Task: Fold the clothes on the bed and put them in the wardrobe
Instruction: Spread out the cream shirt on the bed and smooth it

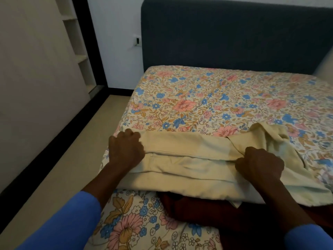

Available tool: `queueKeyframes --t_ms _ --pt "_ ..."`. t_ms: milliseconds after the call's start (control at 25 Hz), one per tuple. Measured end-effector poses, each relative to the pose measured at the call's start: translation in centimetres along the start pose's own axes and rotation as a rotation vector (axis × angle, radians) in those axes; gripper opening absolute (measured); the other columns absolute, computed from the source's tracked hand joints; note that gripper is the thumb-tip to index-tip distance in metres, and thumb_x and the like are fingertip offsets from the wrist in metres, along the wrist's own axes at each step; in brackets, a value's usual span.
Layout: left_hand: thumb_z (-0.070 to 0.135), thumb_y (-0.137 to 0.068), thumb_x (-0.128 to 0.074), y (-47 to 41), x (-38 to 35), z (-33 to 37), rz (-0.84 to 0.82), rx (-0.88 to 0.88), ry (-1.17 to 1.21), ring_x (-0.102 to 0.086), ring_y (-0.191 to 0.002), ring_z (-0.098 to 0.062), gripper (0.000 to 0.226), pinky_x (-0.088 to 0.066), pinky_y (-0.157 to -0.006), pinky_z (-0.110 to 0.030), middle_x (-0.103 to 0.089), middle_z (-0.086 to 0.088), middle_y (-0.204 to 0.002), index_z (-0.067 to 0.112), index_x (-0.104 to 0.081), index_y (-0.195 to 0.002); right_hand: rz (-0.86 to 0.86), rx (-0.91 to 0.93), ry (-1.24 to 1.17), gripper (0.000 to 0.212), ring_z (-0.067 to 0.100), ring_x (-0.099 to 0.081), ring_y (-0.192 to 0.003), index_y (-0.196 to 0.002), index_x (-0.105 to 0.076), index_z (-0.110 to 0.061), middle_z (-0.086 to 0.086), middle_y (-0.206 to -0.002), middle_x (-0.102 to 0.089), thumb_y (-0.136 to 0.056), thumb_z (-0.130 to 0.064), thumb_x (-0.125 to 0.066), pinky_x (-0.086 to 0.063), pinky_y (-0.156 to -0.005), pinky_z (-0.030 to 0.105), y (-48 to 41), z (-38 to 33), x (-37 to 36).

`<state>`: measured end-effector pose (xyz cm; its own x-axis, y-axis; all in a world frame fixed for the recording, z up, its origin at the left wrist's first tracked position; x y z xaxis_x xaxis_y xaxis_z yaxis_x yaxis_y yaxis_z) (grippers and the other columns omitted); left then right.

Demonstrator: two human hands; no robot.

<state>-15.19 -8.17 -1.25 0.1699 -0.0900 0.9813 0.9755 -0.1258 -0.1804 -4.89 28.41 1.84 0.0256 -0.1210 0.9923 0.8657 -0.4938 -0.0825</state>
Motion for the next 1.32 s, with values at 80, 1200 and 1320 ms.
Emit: queueKeyframes --t_ms 80,1200,1320 --pt "0.078 -0.094 -0.024 -1.2 -1.5 1.3 -0.219 -0.158 0.141 -0.040 -0.145 -0.027 0.078 -0.034 -0.115 -0.050 -0.040 -0.001 -0.161 0.032 -0.040 -0.154 0.037 0.031 0.014 0.034 0.024 -0.064 -0.086 -0.105 -0.063 -0.024 -0.003 -0.088 -0.060 -0.098 -0.054 -0.049 -0.036 -0.067 0.031 0.2 -0.6 -0.7" --pt "0.074 -0.093 -0.005 1.7 -7.9 17.3 -0.096 -0.326 0.151 -0.010 -0.159 -0.021 0.079 -0.006 -0.125 -0.055 -0.014 0.000 -0.172 0.035 -0.021 -0.160 0.503 -0.053 -0.609 0.023 0.020 -0.065 -0.088 -0.098 -0.066 -0.020 -0.001 -0.094 -0.068 -0.098 -0.041 -0.055 -0.054 -0.081 0.040 -9.0 5.9 3.5" --pt "0.073 -0.097 -0.008 1.8 -8.1 17.2 -0.126 -0.333 0.162 -0.004 -0.159 -0.021 0.076 -0.001 -0.125 -0.055 -0.007 0.001 -0.173 0.035 -0.016 -0.162 -0.112 0.149 -0.280 0.051 0.022 -0.061 -0.077 -0.082 -0.053 -0.018 -0.001 -0.078 -0.058 -0.091 -0.068 -0.059 -0.053 -0.075 0.037 -12.6 -1.2 1.4"
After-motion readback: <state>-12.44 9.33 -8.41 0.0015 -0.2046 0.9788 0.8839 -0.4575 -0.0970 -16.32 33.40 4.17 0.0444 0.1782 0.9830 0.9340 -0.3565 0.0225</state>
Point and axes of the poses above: each hand's wrist, its own y-axis away from the middle knuckle, its own x-axis out of the back of the hand, z = x × y, the point moved 3 cm from there along -y, towards the middle knuckle
